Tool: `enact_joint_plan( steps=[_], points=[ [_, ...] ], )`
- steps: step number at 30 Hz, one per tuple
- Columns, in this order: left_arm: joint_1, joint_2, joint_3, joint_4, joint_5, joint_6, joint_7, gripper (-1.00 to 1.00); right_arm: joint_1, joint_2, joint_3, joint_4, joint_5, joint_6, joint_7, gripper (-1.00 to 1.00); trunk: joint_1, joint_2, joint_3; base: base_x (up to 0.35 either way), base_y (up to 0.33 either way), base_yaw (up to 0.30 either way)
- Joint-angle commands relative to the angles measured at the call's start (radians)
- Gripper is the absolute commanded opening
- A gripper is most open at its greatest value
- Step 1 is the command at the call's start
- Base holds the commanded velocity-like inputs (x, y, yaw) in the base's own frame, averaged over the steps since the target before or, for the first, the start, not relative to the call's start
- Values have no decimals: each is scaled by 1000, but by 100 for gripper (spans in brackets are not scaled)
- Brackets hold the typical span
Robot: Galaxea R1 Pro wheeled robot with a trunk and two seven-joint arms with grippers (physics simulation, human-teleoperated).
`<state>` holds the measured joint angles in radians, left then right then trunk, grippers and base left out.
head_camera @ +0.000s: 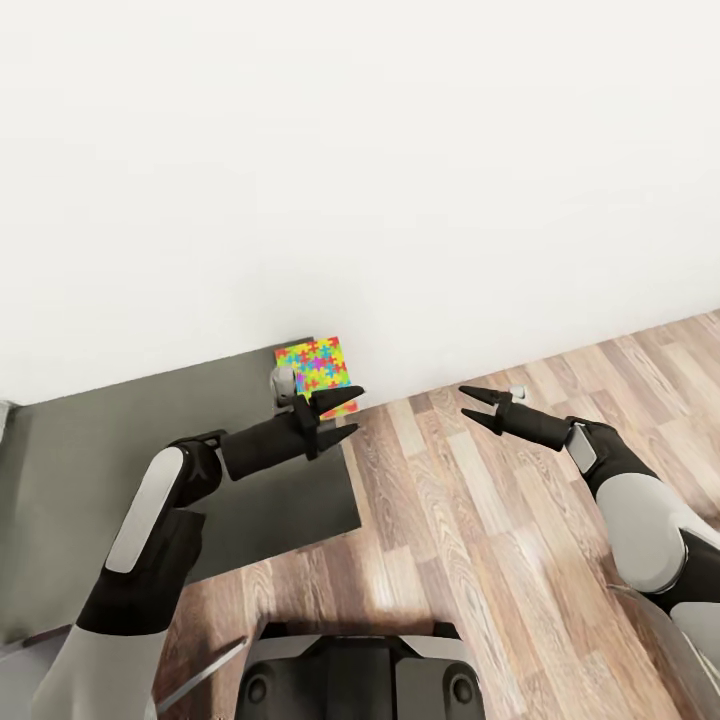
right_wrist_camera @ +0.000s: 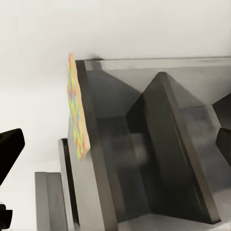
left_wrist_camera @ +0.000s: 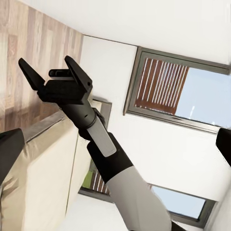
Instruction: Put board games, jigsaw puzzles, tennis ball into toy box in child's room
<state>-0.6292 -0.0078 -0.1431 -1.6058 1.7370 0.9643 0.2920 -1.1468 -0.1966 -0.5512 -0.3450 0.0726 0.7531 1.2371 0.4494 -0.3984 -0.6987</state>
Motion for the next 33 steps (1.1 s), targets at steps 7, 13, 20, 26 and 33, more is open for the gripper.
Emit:
enact_joint_plan(
  steps=[7, 13, 20, 26, 33],
  points=[
    [0, 0, 2, 0, 10, 2, 13, 100, -7, -15, -8, 0, 9, 9, 2, 100, 1, -2, -2, 0, 0, 285],
    [0, 1, 3, 0, 10, 1, 14, 100, -10, -36, -7, 0, 8, 9, 0, 100, 1, -2, -4, 0, 0, 292],
    [0, 1, 2, 0, 10, 1, 16, 100, -10, -43, -9, 0, 6, 8, 0, 100, 1, -2, -5, 0, 0, 210],
    [0, 2, 2, 0, 10, 1, 16, 100, -9, -48, -13, -1, -4, 7, 1, 100, 1, -2, -6, 0, 0, 78],
    [0, 1, 1, 0, 10, 1, 17, 100, -6, -52, -17, -1, -26, 3, 3, 100, 1, -2, -6, 0, 0, 29]
  ],
)
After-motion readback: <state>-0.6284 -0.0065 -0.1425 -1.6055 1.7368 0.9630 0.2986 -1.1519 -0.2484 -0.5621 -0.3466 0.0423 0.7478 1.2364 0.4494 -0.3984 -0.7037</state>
